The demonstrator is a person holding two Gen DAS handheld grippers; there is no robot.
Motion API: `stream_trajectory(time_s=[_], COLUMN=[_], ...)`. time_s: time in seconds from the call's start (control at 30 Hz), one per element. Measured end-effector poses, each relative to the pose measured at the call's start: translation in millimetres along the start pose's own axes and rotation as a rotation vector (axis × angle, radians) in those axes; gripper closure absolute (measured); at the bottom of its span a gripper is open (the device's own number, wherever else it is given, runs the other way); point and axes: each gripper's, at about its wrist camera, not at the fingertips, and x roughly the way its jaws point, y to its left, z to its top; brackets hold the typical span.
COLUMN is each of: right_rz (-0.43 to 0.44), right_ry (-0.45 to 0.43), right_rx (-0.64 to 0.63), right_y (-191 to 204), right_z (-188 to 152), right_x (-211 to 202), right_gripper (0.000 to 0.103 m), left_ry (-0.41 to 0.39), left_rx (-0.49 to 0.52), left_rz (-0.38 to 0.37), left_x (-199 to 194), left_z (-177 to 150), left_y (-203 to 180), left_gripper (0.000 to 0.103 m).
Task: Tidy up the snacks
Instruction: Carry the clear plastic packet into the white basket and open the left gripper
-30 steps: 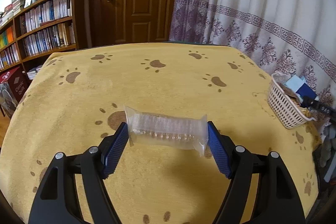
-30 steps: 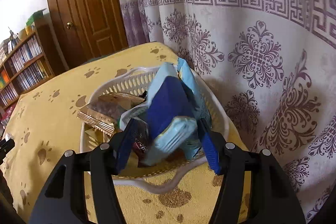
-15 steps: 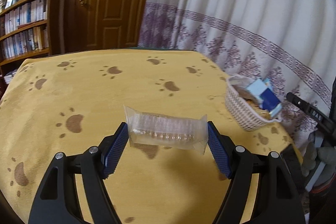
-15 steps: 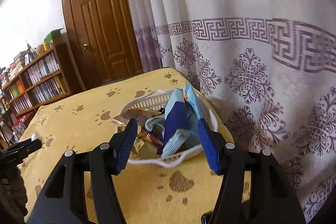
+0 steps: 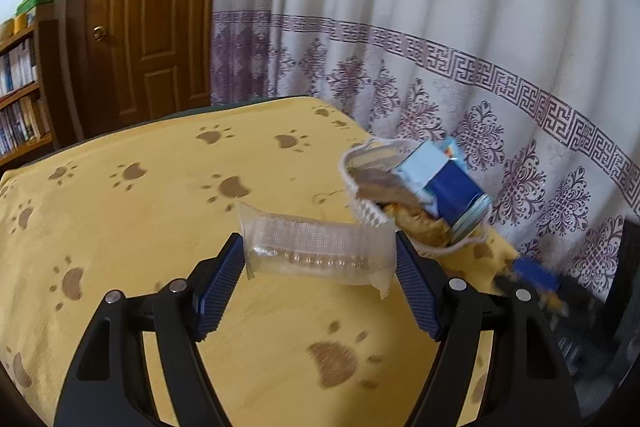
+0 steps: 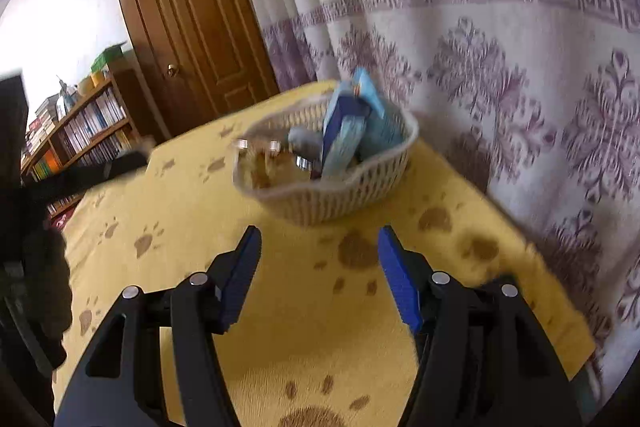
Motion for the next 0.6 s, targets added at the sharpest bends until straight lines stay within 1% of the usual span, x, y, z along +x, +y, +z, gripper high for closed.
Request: stream_trajectory(time_s=[0.1,0.2,0.3,0.43,0.6], right_rz=[0.014,0.037,0.061,0.085,0.111], right_ry=[0.023,0.033,0.018,0.021,0.023], right_rx=[-0.021,-0.004,0.018,0.028,0.055], right_y=[3,-1,-6,-8,-14], right_z=[-12,-18,-19,-21,-22], right_x=[7,10,8,8,7], right_gripper=[0.041,0.041,0.04,0.04,0.04], left_ry=[0.006,0.011,0.019,0.04,0.064], left_rx=[0.008,0.029,0.047,0.063,0.071], left_rz=[-0.015,-0.031,-0.035,-0.032,-0.041], left_x=[12,25,42,70,99], left_z=[12,21,30,45,58], left_y=[-16,-35,-51,-67,-77], left_gripper=[0.029,0.029,0.029,0.029,0.029])
